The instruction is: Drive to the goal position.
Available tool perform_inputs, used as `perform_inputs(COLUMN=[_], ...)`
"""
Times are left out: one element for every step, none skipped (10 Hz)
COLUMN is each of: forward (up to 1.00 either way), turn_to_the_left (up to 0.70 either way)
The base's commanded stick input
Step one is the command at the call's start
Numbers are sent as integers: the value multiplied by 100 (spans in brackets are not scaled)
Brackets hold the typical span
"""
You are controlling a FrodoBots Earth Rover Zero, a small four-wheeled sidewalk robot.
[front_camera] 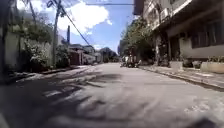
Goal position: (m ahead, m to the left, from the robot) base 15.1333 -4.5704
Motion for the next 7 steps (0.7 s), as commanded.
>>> perform_inputs(forward=[85,85,85,85,85,85,85], turn_to_the_left=[0,0,0,0,0,0,0])
